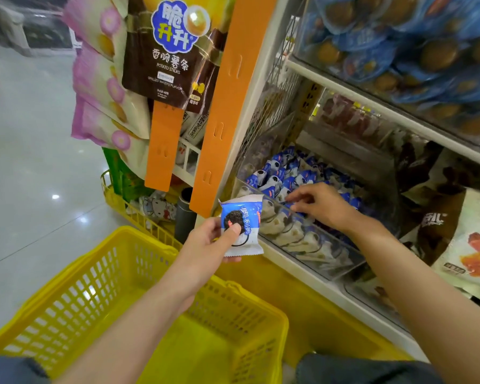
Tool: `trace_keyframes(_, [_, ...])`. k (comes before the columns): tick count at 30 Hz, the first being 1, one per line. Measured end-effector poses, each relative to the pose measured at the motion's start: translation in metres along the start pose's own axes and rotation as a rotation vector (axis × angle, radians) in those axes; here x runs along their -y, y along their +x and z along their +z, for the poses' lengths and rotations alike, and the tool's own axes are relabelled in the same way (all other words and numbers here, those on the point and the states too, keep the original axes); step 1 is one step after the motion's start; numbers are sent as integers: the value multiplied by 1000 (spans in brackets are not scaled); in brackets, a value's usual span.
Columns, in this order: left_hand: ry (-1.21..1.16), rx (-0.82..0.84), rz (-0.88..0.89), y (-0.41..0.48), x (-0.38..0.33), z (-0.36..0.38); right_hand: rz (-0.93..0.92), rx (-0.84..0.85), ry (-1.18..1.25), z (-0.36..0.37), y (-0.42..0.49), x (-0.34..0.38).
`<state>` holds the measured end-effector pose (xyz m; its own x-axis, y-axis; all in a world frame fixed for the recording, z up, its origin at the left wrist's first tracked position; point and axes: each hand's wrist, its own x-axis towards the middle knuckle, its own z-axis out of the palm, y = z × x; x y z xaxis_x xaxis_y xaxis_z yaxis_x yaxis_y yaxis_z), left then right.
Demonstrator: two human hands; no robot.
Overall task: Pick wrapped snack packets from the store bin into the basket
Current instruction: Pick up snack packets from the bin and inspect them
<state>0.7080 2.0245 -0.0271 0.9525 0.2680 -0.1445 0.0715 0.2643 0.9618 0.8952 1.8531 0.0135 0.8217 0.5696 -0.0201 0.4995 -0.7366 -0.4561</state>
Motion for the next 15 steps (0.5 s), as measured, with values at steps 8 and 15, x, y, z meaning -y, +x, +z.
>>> trace_keyframes(8, [-21, -34, -8, -1, -1, 0, 29, 31, -105, 0, 7, -5])
trace_keyframes(15, [-2, -68, -17, 0, 1, -4, 67, 105, -140, -3, 9, -1])
